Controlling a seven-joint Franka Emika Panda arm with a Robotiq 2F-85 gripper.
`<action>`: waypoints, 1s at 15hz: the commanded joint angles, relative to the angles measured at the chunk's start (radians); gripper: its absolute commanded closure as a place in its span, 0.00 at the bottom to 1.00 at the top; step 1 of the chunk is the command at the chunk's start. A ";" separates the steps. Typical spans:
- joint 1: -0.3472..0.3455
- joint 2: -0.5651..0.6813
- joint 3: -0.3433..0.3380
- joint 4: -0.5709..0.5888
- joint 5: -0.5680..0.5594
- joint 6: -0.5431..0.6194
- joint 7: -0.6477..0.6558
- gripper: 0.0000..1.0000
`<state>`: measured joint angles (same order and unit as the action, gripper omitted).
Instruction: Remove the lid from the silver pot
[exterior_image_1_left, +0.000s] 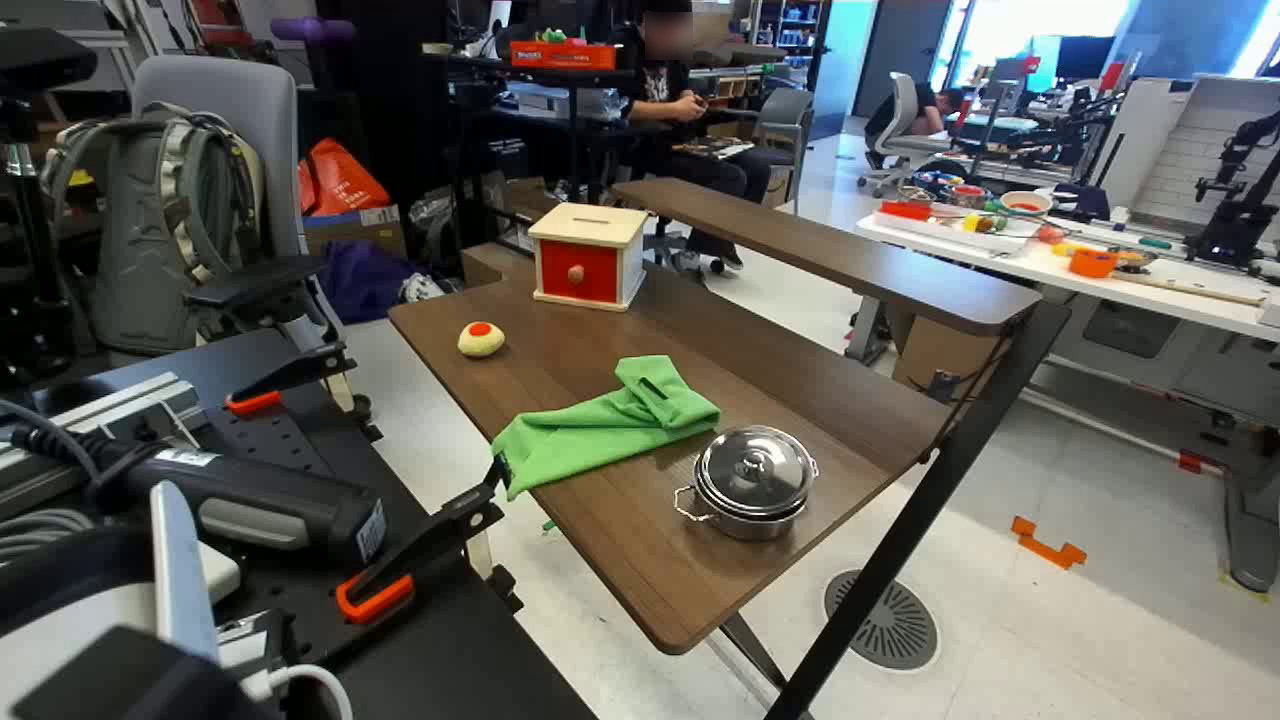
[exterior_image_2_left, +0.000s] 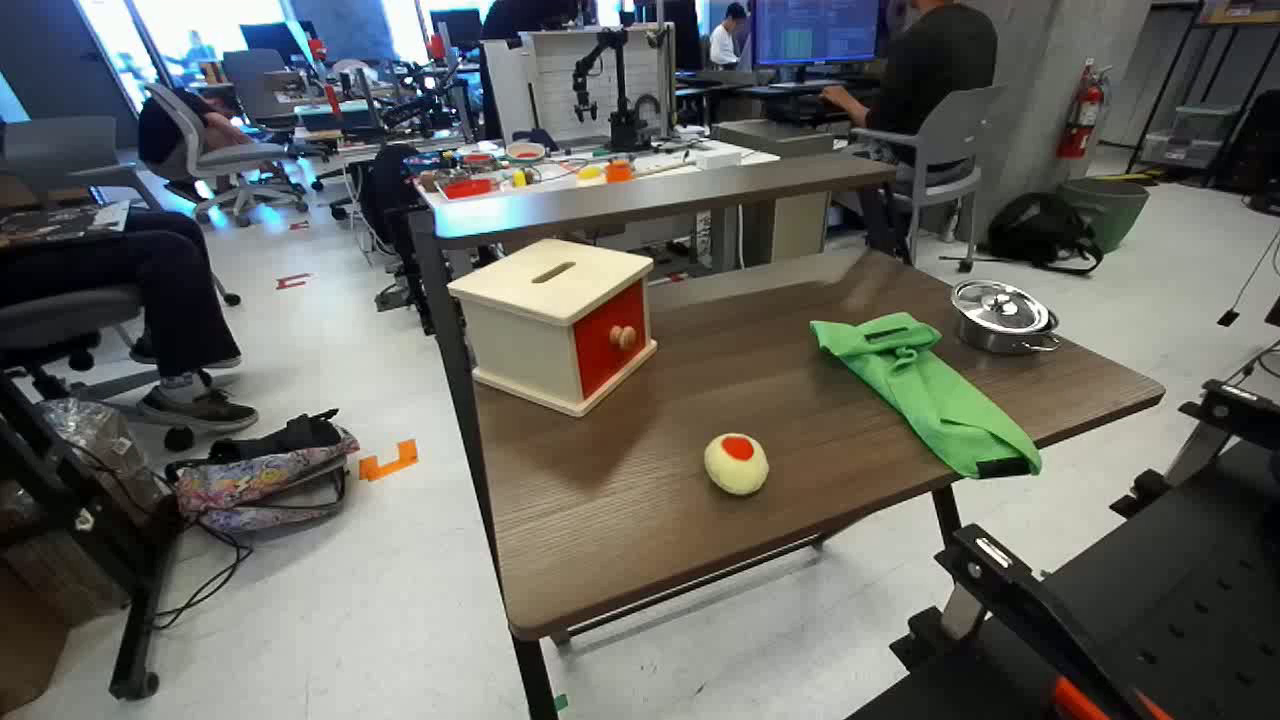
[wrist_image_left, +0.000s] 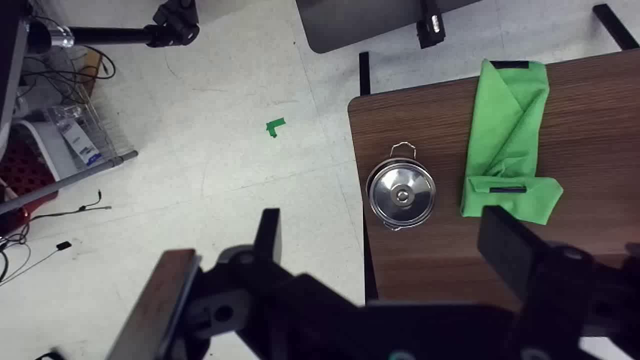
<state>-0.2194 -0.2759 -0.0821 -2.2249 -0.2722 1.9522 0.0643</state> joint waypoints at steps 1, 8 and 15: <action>0.019 0.000 -0.017 0.003 -0.005 -0.003 0.003 0.00; 0.031 0.160 -0.010 0.075 0.002 0.041 0.052 0.00; 0.049 0.475 -0.021 0.212 0.031 0.130 0.074 0.00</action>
<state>-0.1936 0.0615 -0.0822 -2.1031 -0.2667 2.0544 0.1255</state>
